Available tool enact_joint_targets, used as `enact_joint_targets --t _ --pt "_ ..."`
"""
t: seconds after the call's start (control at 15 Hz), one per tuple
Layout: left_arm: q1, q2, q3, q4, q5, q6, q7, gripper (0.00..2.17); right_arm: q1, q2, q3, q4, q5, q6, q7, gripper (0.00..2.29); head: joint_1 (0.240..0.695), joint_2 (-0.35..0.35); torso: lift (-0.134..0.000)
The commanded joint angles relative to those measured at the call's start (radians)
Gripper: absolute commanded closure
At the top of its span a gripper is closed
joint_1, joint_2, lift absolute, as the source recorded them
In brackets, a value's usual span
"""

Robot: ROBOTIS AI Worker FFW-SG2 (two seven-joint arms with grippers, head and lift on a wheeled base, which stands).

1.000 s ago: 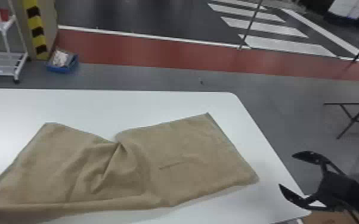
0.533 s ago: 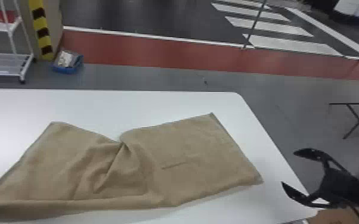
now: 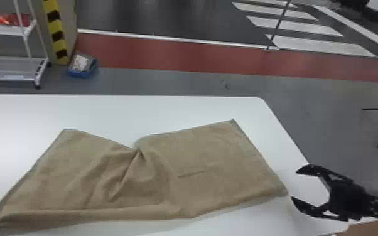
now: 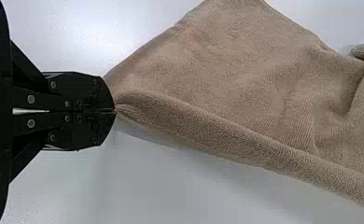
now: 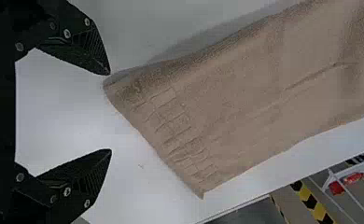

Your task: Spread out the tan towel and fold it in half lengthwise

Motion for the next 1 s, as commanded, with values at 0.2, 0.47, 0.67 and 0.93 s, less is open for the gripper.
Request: enact_joint_targets --t 0.2,0.47,0.67,0.93 --pt "0.009 0.000 0.006 -0.003 0.000 0.001 0.000 1.33 -0.009 -0.008 0.055 -0.001 0.078 0.020 0.046 0.59 0.695 -0.209 -0.125" --pt "0.009 0.000 0.006 -0.003 0.000 0.001 0.000 1.33 -0.031 -0.017 0.068 0.005 0.078 0.063 0.052 0.59 0.695 -0.204 -0.125" --pt "0.012 0.000 0.006 -0.002 0.000 -0.002 0.002 1.33 -0.046 -0.021 0.076 0.009 0.078 0.075 0.075 0.80 0.695 -0.206 -0.125" --pt "0.012 0.000 0.015 -0.002 0.002 -0.002 0.002 1.33 -0.052 -0.032 0.070 0.008 0.074 0.072 0.117 1.43 0.695 -0.203 -0.125"
